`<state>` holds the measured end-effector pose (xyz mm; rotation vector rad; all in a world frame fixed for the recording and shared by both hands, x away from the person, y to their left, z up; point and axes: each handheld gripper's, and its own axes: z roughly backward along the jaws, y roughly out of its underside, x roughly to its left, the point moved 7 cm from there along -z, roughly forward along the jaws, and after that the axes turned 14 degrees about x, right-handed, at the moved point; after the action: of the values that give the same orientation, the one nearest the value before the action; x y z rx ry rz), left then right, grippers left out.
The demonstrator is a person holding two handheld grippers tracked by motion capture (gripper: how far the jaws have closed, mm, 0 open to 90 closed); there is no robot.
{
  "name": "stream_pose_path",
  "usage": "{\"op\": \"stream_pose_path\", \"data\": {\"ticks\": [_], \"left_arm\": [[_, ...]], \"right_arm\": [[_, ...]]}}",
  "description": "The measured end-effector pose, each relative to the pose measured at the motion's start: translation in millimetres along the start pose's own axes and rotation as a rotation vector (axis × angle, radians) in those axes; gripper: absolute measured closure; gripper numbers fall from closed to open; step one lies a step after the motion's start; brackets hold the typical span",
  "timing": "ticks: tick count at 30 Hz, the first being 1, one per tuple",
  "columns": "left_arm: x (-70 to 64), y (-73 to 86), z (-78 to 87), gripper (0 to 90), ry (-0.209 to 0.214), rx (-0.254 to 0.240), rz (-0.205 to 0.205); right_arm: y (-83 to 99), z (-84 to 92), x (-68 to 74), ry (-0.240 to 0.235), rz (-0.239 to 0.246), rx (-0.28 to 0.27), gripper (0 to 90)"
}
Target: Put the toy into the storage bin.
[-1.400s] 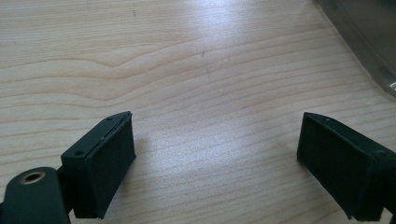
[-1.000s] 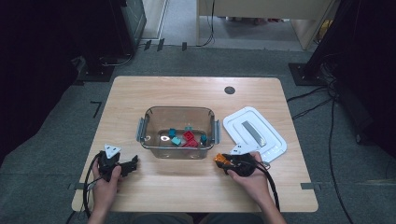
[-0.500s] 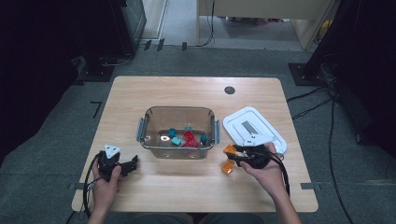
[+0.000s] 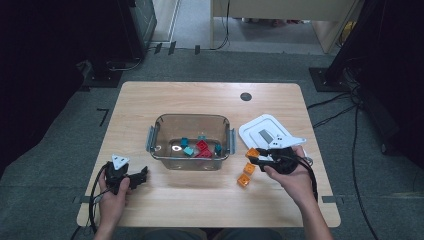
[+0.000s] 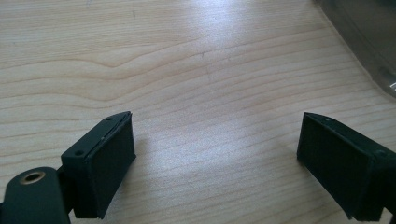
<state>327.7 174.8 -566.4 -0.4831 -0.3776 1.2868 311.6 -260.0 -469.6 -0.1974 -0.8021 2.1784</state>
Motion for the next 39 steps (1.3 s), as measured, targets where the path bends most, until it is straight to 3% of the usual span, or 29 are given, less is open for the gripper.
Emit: {"op": "stream_pose_path", "data": {"ticks": [20,31,39], "left_arm": [[0.0,-0.1,-0.1,11.1,0.000,-0.001,0.000],[0.1,-0.2,-0.1,11.1,-0.001,-0.002,0.000],[0.1,-0.1,0.0,11.1,0.000,-0.001,0.000]], "right_arm": [[-32.9,21.2,-2.3,-0.005,0.018,0.005,59.8],[-55.6,21.9,7.2,-0.019,0.056,0.003,59.8],[-74.4,11.1,22.5,-0.047,0.082,-0.003,59.8]]}}
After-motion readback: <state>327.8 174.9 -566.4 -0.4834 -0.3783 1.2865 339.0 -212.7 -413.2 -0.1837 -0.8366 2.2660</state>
